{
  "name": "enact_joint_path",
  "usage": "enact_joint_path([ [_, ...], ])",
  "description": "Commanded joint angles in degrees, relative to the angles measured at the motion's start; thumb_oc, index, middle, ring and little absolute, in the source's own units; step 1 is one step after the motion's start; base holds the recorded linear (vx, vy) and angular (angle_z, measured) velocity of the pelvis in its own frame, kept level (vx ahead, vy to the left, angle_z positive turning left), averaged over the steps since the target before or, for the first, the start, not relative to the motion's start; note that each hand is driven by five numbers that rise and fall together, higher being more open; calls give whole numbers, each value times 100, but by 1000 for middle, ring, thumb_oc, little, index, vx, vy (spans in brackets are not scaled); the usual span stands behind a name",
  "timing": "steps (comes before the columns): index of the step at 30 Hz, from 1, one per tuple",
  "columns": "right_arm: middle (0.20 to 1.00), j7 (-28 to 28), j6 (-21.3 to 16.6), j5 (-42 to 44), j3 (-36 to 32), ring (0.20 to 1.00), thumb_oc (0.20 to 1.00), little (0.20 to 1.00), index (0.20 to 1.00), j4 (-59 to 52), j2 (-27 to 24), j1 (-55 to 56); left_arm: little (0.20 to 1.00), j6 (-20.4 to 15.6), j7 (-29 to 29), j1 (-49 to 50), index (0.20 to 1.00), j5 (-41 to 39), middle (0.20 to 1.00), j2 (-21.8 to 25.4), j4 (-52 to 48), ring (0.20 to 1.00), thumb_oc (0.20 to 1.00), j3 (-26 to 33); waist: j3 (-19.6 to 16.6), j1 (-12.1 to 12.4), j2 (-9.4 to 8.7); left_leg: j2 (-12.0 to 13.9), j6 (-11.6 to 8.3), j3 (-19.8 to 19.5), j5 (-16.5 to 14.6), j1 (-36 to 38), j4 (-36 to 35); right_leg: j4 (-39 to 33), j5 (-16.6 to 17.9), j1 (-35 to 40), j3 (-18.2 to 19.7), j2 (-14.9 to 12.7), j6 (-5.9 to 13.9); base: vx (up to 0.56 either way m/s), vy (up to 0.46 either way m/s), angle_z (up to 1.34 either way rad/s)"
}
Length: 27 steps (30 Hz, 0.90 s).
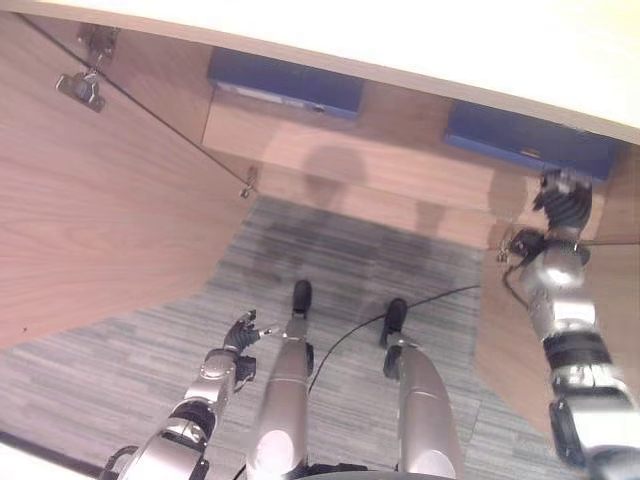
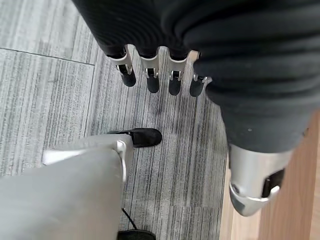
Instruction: Put the empty folder in the office cabinet
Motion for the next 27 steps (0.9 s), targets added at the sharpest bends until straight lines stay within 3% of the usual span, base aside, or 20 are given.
enact_joint_path([
  [1, 200, -29, -423, -368, 48, 200, 200, 200, 200, 191, -418, -527, 1000, -24, 28, -9, 1000, 83, 1000, -152, 463, 1000, 1000, -141, -309, 138, 190, 294, -267, -331, 114, -130, -479, 499, -587, 223, -36, -193, 369, -14, 4, -9],
  [9, 200, -82, -340, 117, 211, 200, 200, 200, 200, 1493, -428, -1195, 1000, -63, 69, -35, 1000, 7, 1000, -62, 391, 1000, 1000, -322, -334, 198, 175, 284, -249, -327, 118, -237, -422, 460, -531, 162, 18, -182, 363, -9, 1, -4],
  [12, 200, -56, -187, 190, 428, 200, 200, 200, 200, 2199, -683, -1767, 1000, -68, 87, 13, 1000, 17, 1000, 12, 392, 1000, 1000, -393, -339, 281, 214, 285, -248, -312, 125, -297, -391, 464, -518, 108, 35, -184, 360, -8, 0, 1],
  [27, 200, 49, -3, 445, 1092, 200, 200, 200, 200, 3452, -1450, -3350, 1000, -110, 103, 271, 1000, 92, 1000, 182, 490, 1000, 1000, -627, -350, 513, 269, 274, -278, -306, 187, -360, -435, 428, -510, 121, -7, -211, 363, 0, 2, 1],
])
